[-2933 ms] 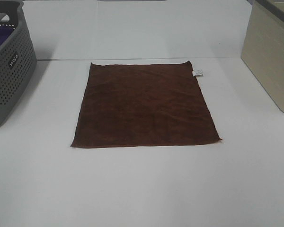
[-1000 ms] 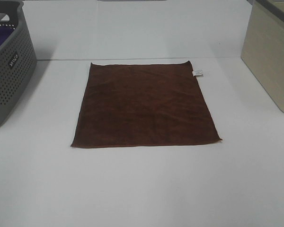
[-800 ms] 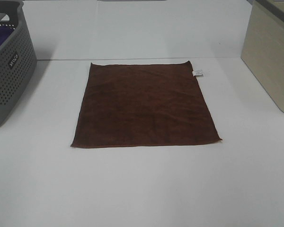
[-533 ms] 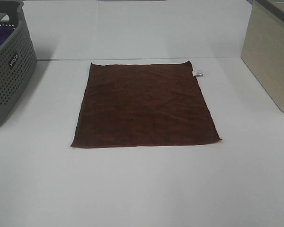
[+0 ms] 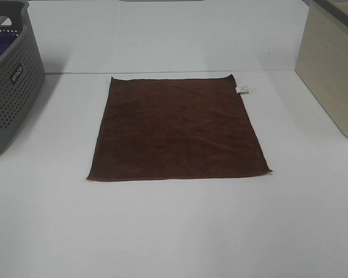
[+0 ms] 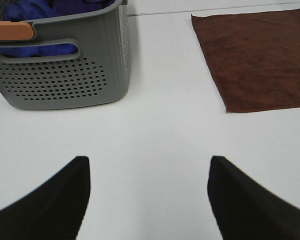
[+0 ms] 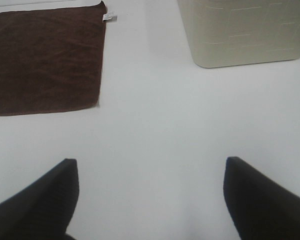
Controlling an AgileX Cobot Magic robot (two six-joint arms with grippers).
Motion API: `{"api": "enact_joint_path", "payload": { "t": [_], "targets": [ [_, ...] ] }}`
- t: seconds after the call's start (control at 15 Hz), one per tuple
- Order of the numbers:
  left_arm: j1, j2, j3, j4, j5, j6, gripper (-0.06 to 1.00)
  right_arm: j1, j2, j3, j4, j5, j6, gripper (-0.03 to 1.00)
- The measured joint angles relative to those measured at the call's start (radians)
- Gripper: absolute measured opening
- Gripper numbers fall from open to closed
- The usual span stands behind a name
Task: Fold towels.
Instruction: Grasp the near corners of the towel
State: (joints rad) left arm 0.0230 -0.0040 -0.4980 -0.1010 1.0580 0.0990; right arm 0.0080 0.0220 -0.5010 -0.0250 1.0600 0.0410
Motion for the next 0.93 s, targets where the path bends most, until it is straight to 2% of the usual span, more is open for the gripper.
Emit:
{"api": "enact_joint_path", "payload": {
  "t": [0.93],
  "targets": [
    [0.0, 0.0, 0.0, 0.0, 0.0, 0.0, 0.64, 0.0, 0.0, 0.0, 0.0, 0.0, 0.0, 0.76]
  ]
}}
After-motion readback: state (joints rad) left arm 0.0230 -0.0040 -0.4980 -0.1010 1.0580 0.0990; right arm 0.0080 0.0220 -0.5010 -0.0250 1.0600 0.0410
